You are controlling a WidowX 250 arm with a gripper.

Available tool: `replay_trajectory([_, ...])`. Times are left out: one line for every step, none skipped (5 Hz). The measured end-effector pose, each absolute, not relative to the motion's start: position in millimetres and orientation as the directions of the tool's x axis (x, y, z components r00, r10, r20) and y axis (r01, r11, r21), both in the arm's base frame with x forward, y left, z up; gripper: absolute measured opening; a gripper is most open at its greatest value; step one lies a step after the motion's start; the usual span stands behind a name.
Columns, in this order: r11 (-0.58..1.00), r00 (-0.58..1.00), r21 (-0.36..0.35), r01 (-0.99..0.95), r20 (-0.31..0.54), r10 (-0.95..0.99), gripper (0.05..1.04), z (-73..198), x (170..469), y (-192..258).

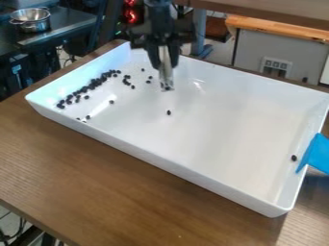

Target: Sweep into pile

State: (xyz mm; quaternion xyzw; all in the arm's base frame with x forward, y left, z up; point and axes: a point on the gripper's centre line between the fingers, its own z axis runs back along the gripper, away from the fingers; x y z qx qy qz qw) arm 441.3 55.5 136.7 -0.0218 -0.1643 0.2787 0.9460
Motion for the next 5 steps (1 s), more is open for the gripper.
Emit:
replay_trajectory([0.818,0.779,-0.051,-0.573,0.273,0.564,0.342,106.6,447.8,61.8])
replay_trajectory([0.801,0.773,-0.025,-0.598,0.246,0.585,0.342,99.1,452.5,68.7])
replay_trajectory([0.782,0.758,-0.027,-0.622,0.229,0.611,0.342,97.6,447.1,85.6])
replay_trajectory([0.786,0.769,-0.026,-0.618,0.189,0.611,0.342,96.3,427.4,106.1])
replay_trajectory([0.795,0.781,-0.004,-0.607,0.184,0.598,0.342,98.1,400.7,139.2])
